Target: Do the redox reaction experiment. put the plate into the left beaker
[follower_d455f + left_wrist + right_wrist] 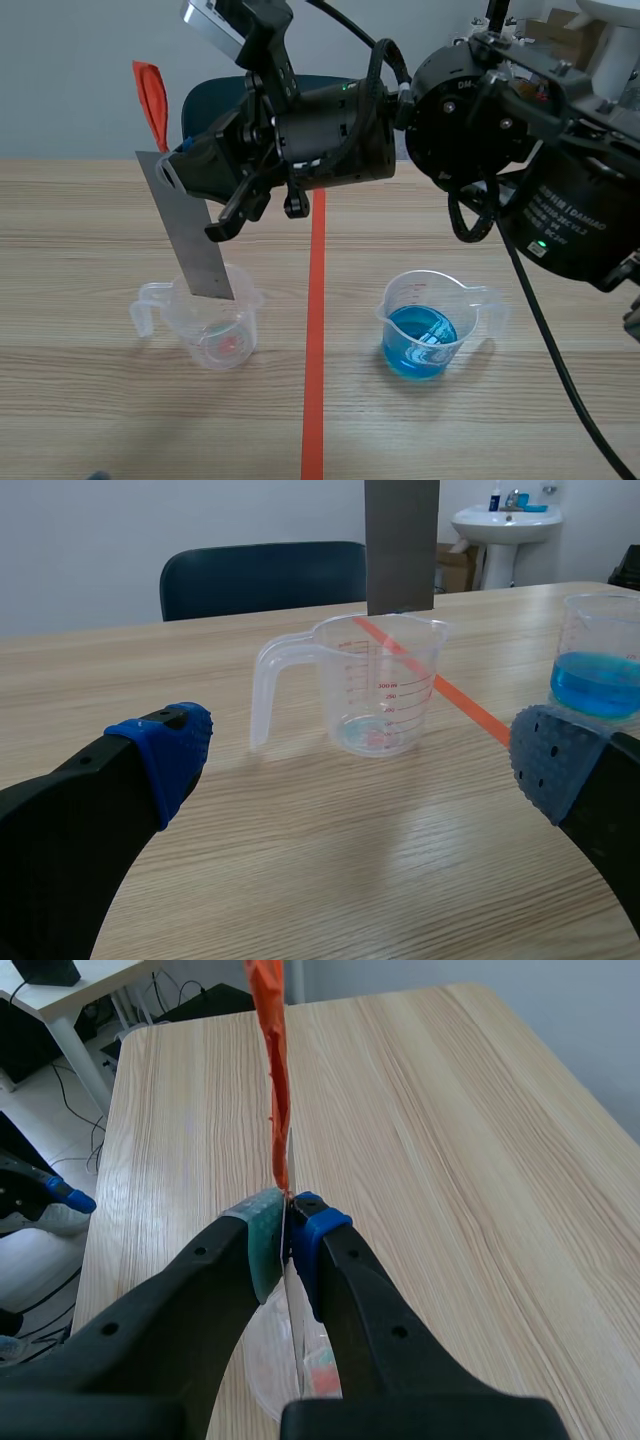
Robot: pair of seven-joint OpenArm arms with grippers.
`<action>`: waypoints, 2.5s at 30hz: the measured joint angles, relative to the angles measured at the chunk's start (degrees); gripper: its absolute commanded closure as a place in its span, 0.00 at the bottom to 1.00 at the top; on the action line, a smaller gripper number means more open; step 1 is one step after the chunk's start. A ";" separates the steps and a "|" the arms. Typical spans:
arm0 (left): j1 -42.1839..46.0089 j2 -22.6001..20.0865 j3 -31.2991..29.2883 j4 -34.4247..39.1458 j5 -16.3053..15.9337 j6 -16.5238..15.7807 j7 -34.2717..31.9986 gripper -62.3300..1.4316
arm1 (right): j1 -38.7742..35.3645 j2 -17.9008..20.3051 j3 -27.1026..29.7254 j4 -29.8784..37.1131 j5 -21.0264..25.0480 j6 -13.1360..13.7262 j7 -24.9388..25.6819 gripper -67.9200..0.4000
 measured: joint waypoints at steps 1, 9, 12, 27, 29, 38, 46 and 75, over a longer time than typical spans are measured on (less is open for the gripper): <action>0.00 0.00 0.00 0.00 0.00 0.00 0.00 0.00 | -0.17 -0.02 0.00 0.00 -0.31 0.04 0.13 0.99; 0.00 0.00 0.00 0.00 0.00 0.00 0.02 0.00 | -0.20 -3.13 0.00 -5.84 -2.84 0.68 1.31 0.99; 0.00 0.00 0.00 0.00 0.00 0.00 0.00 0.00 | -0.22 -4.92 0.00 -11.52 -3.15 4.37 3.08 0.99; 0.00 0.00 0.00 0.00 0.00 0.00 0.02 0.00 | -0.72 -8.72 0.00 -19.87 -15.04 4.81 12.68 0.99; 0.00 0.00 0.00 0.00 0.00 0.00 0.02 0.00 | -0.94 -8.72 0.00 -19.87 -17.33 4.81 13.64 0.99; -0.13 0.00 0.00 0.00 0.00 0.00 0.04 0.00 | -3.85 -8.70 0.00 -19.87 -20.94 4.83 14.95 0.98; -0.46 0.00 0.00 0.00 0.00 0.00 0.04 0.00 | -3.78 -7.26 0.02 -19.87 -20.92 4.81 16.33 0.98; -0.46 0.00 0.00 0.00 0.00 0.00 0.04 0.00 | -3.52 -7.15 0.04 -19.87 -24.85 1.20 16.17 0.15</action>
